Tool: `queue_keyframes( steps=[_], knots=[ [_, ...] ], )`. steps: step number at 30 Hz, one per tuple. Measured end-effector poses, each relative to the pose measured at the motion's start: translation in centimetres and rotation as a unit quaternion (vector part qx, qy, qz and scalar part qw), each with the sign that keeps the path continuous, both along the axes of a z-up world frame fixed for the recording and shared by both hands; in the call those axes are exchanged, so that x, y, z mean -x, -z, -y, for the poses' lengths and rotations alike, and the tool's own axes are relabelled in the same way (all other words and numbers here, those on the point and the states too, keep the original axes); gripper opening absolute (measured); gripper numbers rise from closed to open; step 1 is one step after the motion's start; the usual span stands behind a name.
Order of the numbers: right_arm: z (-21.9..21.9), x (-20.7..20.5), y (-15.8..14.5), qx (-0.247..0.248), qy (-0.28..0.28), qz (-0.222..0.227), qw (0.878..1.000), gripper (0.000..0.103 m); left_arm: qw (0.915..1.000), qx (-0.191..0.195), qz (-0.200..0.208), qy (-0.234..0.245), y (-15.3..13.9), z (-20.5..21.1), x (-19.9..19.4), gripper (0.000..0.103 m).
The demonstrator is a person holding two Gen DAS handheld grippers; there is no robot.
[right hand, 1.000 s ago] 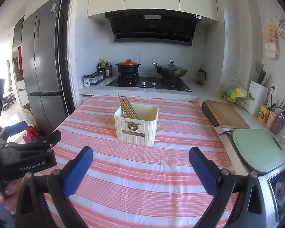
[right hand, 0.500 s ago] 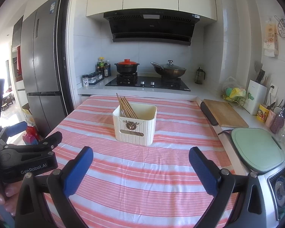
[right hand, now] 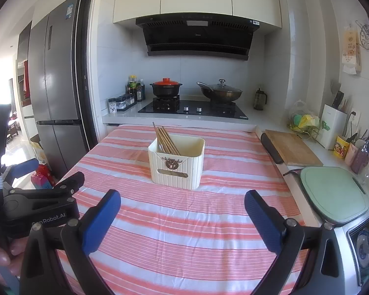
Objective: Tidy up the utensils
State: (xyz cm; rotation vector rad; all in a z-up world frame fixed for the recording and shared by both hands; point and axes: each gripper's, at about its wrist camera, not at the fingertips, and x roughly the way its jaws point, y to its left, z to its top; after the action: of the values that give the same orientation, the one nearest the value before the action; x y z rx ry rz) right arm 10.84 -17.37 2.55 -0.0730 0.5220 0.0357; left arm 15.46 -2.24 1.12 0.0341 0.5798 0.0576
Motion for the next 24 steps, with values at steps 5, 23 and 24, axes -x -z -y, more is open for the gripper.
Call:
queue_keyframes(
  steps=[5, 23, 24],
  knots=[
    [-0.18, 0.03, -0.08, 0.001, 0.0, -0.002, 1.0, 0.102, 1.0, 0.0, 0.003, 0.002, -0.1, 0.09, 0.27, 0.103],
    [-0.26, -0.29, 0.19, 0.003, 0.001, -0.01, 1.0, 0.102, 0.9998, -0.002, 0.018, -0.007, -0.67, 0.33, 0.65, 0.103],
    [-0.27, -0.36, 0.26, 0.003, 0.002, -0.011, 1.0, 0.102, 0.9997, -0.005, 0.022, -0.006, -0.72, 0.41, 0.66, 0.103]
  ],
)
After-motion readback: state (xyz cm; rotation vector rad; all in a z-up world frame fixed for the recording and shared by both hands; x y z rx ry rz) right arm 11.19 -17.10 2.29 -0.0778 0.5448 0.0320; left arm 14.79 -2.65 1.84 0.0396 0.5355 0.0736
